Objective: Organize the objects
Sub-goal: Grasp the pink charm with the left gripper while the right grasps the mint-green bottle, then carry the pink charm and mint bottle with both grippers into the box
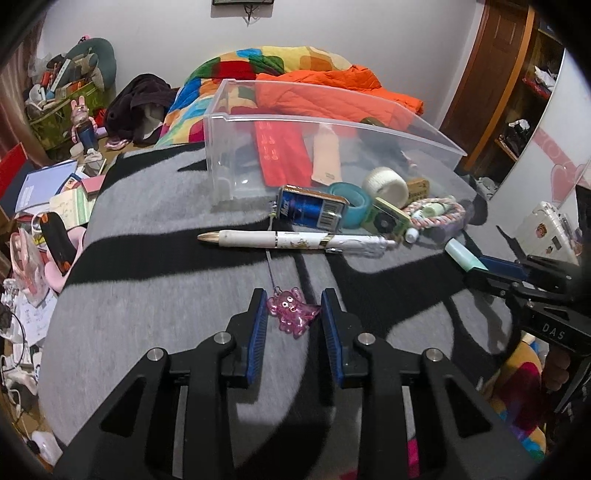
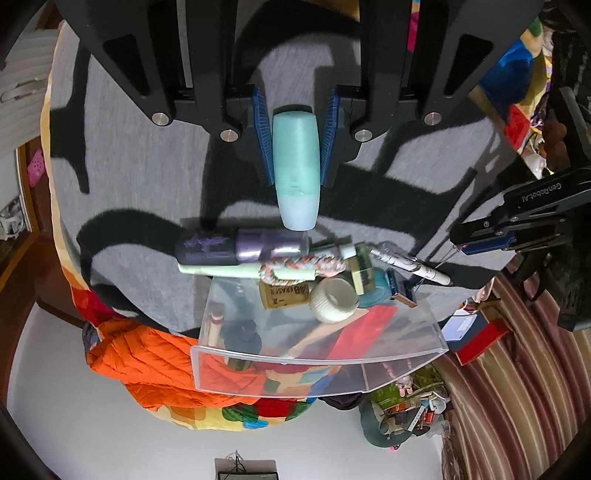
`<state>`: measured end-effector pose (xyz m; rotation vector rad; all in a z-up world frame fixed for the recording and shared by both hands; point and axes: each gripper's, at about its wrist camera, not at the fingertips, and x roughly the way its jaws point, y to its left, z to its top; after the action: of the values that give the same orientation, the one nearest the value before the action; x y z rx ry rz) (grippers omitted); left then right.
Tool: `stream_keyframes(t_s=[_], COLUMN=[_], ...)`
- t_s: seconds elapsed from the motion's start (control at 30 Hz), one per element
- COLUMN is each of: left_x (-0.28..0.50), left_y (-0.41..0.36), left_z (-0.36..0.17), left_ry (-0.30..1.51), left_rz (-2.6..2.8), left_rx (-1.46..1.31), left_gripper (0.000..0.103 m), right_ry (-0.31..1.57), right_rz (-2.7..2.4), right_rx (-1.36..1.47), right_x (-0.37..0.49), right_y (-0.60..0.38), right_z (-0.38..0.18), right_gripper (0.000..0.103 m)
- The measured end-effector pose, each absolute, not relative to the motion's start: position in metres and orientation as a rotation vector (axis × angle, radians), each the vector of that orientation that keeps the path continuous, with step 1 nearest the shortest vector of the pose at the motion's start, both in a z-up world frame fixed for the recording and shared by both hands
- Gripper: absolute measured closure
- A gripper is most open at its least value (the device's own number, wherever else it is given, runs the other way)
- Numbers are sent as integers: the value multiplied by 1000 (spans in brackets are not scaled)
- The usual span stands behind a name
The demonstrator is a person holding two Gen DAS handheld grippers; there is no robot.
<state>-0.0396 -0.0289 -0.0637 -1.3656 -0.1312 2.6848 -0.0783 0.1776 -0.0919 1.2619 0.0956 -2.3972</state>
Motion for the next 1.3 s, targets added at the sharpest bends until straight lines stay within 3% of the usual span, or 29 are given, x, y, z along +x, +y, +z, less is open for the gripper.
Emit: stream_keyframes(t_s=[0.5, 0.83, 1.3], left_x=[-14, -36, -81], left_y=[-33, -32, -35], left_z=[-3, 43, 66], left_ry=[-165, -171, -197], left_rz=[2769, 2802, 2827], left_rx=[-1165, -1013, -947], left_gripper=[74, 74, 74], right_ry=[8, -11, 19], right_rz=[-2459, -2513, -2561], right_rx=[1103, 979, 924], right_x=[-58, -72, -114], right_y=[182, 178, 162], right_z=[-46, -14, 5], right_gripper=[80, 80, 80])
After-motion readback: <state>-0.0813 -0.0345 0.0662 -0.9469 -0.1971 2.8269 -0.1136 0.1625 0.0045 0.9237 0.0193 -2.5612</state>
